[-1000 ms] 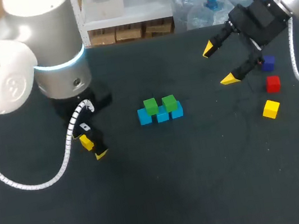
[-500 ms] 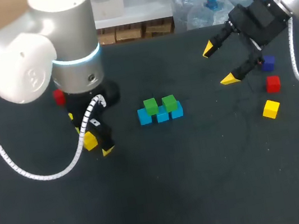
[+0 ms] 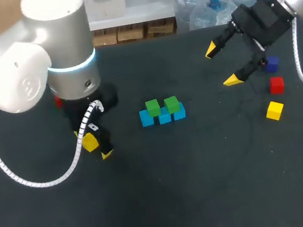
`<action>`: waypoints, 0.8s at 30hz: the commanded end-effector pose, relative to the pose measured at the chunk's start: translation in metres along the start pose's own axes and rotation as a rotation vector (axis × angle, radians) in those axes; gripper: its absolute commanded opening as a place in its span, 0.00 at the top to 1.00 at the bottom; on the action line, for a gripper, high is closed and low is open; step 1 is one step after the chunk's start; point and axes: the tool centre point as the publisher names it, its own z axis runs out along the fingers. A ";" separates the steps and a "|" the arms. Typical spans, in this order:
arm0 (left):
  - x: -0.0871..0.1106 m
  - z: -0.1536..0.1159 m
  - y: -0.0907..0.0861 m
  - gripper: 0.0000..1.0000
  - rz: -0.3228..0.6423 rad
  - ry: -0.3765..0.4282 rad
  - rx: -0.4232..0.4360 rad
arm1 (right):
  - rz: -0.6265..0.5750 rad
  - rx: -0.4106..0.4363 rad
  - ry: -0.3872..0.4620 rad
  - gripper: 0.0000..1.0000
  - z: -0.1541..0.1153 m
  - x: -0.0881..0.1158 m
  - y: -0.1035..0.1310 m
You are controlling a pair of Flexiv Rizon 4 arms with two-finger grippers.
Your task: Place the blue cubes, place green cubes on the blue cubes, place the yellow cubes on the green cubes, then place the red cubes on the yellow cubes, and place purple cube on the red cubes.
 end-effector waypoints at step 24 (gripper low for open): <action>-0.005 0.005 0.019 0.00 0.064 -0.049 0.012 | -0.001 0.001 -0.001 0.00 0.000 0.000 0.000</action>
